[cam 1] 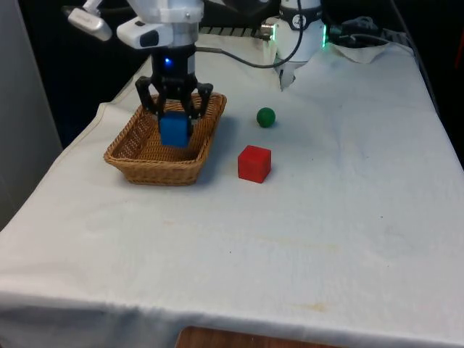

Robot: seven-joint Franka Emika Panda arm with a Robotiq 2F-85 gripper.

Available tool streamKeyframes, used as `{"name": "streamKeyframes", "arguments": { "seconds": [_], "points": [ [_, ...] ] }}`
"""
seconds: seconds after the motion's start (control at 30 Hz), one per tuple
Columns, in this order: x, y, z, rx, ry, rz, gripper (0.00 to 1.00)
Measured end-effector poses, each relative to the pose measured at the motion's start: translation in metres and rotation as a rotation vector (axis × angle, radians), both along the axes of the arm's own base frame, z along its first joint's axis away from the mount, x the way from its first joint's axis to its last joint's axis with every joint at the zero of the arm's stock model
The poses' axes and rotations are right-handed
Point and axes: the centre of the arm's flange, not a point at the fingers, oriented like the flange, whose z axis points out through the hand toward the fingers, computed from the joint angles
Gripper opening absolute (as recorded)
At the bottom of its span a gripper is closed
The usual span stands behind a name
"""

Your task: Place all non-red objects into the basket.

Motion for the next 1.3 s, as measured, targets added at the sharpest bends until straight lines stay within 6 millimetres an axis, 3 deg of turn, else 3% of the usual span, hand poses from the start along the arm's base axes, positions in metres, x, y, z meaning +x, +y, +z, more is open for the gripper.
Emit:
{"name": "streamKeyframes", "arguments": {
  "seconds": [0.1, 0.43, 0.53, 0.57, 0.67, 0.7, 0.77, 0.8, 1.13, 1.3],
  "points": [
    [0.0, -0.01, -0.004, -0.005, -0.005, -0.005, 0.02],
    [-0.001, -0.01, -0.022, -0.007, 0.001, -0.018, 0.02],
    [-0.001, -0.011, -0.022, -0.006, 0.0, -0.02, 0.26],
    [-0.001, -0.011, -0.022, -0.006, 0.0, -0.021, 0.26],
    [-0.001, -0.011, -0.022, -0.005, -0.001, -0.022, 0.56],
    [-0.001, -0.011, -0.022, -0.005, -0.001, -0.022, 0.75],
    [-0.001, -0.01, -0.022, -0.003, -0.001, -0.022, 0.97],
    [-0.001, -0.01, -0.022, -0.003, -0.001, -0.022, 1.0],
    [-0.001, -0.011, -0.021, -0.003, -0.003, -0.024, 1.0],
    [-0.004, -0.016, -0.004, 0.013, -0.014, -0.034, 1.0]
  ]
}}
